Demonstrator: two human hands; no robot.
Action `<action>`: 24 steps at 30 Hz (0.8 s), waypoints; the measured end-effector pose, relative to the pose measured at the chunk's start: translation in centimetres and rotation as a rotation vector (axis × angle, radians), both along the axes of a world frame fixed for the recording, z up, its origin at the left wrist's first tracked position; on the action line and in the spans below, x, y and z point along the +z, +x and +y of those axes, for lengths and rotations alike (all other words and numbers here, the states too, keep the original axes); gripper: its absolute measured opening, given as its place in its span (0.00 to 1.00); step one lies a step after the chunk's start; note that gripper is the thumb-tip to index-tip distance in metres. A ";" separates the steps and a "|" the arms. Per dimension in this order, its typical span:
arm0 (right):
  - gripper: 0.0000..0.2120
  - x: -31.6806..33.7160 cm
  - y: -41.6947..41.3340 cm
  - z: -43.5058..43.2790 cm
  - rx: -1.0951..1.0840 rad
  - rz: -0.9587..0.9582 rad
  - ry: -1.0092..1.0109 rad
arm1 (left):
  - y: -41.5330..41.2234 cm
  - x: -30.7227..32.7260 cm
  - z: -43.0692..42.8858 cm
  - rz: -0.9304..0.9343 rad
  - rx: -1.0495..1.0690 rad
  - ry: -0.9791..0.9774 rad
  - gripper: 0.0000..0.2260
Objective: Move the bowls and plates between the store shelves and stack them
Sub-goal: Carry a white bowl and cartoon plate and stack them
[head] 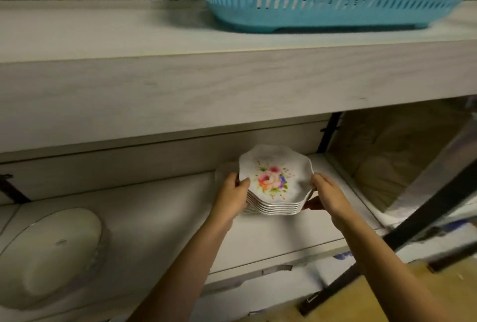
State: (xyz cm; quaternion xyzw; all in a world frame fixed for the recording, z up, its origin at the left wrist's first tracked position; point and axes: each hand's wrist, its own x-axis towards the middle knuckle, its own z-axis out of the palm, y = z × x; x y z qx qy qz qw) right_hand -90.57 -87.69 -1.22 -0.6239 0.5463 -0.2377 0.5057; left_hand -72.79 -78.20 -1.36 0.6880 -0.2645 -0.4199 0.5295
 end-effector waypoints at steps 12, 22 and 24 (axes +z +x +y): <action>0.17 -2.6 -8.6 -6.9 -0.027 0.107 0.114 | -9.4 -3.8 -7.0 -0.091 -0.090 0.179 0.07; 0.18 -3.9 -9.8 -7.7 0.127 0.264 0.089 | -11.2 -5.0 -7.4 -0.085 -0.078 0.234 0.14; 0.18 -3.3 -9.9 -7.6 0.185 0.317 0.033 | -11.0 -4.7 -6.9 -0.084 -0.113 0.234 0.13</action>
